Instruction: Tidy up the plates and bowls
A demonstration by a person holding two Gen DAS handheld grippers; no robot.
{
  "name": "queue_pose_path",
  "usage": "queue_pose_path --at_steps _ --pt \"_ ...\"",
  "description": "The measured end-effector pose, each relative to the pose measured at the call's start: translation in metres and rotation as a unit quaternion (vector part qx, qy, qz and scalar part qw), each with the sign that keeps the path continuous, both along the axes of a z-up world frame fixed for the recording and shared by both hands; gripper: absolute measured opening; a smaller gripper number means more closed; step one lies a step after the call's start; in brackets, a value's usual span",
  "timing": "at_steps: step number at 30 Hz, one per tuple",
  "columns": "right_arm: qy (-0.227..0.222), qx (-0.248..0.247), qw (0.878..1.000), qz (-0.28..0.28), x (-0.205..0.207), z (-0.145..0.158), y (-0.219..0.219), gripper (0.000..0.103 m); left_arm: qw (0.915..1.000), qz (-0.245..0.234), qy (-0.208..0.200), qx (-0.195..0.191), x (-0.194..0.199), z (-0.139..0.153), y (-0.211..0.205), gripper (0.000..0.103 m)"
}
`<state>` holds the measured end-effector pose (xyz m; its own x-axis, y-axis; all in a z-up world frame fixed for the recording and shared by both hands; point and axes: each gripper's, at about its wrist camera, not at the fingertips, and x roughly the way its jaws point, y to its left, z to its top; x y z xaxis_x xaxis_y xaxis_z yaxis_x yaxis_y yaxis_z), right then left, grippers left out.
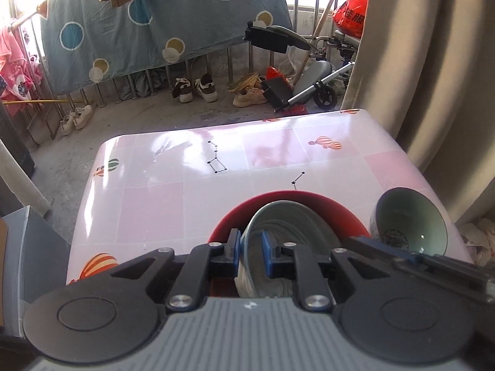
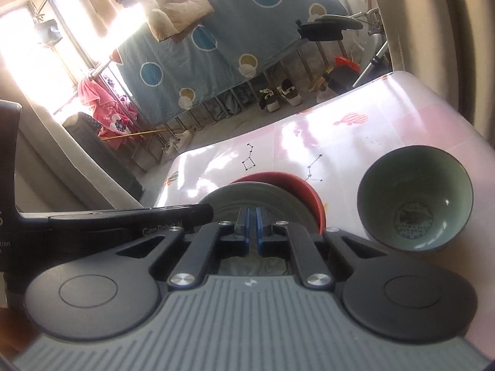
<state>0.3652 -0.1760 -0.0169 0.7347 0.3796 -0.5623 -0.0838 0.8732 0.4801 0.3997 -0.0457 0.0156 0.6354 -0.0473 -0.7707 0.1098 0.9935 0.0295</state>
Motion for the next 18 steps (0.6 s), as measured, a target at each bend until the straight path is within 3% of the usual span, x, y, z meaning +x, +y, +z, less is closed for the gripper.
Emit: queue_pose_path --at_steps 10,18 --pt "0.011 0.013 1.000 -0.022 -0.014 -0.004 -0.021 0.006 0.9998 0.017 -0.004 -0.009 -0.009 0.001 0.026 0.020" --pt "0.011 0.001 1.000 0.019 -0.016 0.009 -0.006 0.008 0.9984 0.051 -0.002 -0.025 -0.020 0.000 0.058 0.020"
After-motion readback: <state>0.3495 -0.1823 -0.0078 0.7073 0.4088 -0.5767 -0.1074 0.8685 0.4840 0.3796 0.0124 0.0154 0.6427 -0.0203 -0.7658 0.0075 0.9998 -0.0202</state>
